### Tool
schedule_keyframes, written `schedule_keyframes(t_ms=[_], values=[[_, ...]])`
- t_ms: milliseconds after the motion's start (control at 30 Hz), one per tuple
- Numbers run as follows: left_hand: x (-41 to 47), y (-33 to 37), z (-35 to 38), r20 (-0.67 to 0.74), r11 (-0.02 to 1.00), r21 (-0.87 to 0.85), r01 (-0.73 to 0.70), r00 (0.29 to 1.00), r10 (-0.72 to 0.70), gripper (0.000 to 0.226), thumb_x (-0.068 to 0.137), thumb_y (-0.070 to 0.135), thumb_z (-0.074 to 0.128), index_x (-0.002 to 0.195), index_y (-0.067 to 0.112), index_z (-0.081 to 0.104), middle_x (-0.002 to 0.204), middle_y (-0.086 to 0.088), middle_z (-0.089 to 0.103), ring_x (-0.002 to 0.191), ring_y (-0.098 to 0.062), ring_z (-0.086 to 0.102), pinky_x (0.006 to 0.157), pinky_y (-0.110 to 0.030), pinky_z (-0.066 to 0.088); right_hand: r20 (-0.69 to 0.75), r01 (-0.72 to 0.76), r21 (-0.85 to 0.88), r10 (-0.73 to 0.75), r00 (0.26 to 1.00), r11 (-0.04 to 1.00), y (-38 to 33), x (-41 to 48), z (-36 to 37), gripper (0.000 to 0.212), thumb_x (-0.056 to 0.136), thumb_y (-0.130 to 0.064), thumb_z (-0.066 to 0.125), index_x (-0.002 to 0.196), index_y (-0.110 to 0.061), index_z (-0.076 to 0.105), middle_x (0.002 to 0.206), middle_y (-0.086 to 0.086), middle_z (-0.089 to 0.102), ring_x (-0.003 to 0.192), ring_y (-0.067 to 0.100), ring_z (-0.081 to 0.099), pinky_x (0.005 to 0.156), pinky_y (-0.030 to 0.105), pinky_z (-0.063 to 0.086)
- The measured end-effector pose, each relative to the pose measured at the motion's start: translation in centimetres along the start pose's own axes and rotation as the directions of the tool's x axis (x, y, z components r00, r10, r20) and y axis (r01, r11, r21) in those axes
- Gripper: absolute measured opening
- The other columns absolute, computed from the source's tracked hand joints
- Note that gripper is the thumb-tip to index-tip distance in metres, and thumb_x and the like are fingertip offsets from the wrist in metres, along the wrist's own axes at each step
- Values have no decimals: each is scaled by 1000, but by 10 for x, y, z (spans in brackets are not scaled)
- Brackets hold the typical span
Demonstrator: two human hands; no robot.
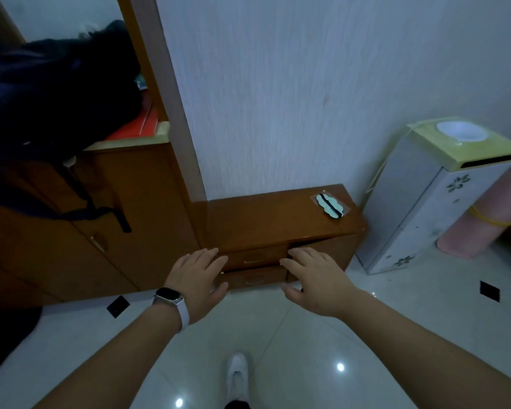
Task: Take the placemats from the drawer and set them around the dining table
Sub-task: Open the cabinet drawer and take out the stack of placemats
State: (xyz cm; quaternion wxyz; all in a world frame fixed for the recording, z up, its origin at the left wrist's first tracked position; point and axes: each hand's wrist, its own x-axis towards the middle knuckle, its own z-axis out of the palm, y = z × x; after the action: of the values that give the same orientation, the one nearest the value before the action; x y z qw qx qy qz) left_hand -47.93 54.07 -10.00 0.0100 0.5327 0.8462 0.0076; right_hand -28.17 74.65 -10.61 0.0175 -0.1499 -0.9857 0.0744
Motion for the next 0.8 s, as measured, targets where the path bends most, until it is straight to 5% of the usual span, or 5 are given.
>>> schedule_keyframes(t_ms=[300,567,800], values=[[123,-81,63,89,996,-69,-58,994,64,57,80,53,40,124,24,61,128,-3,62,115,-26,59,92,-46,49,50,-74,17,73,996,997,28,121,38,58,85,-55,44,129,-21,59,130,3,59,121,25,54,93,42,47],[198,-109,121,129,976,-145,-163,975,182,49,81,49,42,117,22,63,120,-3,65,104,-25,63,74,-42,54,98,-91,63,85,992,994,48,192,94,52,83,-48,53,125,-18,62,127,1,61,114,23,59,86,42,51],[239,-122,222,138,979,-197,-58,987,86,52,90,46,44,135,22,50,147,-6,43,130,-28,41,100,-44,41,141,-56,109,40,989,992,83,237,210,44,88,-39,55,125,-16,60,129,3,59,117,26,54,90,44,49]])
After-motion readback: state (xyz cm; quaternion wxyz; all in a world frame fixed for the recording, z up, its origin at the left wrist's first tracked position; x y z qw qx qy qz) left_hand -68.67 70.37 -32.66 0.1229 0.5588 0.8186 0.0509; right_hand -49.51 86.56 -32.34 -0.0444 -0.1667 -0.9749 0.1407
